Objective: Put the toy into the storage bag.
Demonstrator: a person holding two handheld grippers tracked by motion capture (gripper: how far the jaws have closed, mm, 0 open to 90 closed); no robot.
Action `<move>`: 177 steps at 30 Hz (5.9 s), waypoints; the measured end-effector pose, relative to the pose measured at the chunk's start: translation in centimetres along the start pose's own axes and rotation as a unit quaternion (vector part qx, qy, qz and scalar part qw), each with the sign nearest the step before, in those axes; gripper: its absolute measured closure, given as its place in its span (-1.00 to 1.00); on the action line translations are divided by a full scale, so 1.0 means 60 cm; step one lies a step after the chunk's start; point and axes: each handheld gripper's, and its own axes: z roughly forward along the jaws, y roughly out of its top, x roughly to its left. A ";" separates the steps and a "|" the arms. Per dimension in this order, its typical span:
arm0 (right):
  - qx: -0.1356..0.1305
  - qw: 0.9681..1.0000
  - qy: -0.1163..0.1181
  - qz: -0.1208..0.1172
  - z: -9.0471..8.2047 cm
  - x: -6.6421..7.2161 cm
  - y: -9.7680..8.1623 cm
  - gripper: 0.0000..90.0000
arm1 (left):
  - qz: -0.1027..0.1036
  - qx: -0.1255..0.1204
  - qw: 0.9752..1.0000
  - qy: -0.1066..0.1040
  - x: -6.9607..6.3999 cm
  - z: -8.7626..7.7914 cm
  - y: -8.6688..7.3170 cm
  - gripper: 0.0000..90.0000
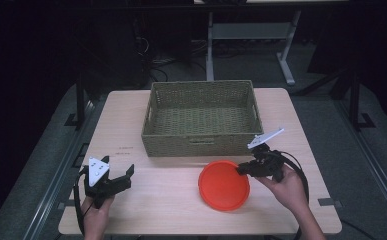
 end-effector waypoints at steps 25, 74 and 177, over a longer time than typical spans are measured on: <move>-0.001 0.999 -0.030 -0.040 -0.051 0.026 0.085 0.82 | -0.007 -0.001 1.000 0.003 0.003 -0.001 0.000 -0.72; -0.029 0.996 -0.083 -0.032 -0.167 -0.004 0.272 0.82 | -0.004 -0.001 1.000 0.000 0.002 0.000 0.001 -0.72; 0.024 0.985 -0.119 0.125 0.037 -0.177 0.279 0.82 | -0.003 0.001 1.000 0.003 0.004 0.000 0.000 -0.72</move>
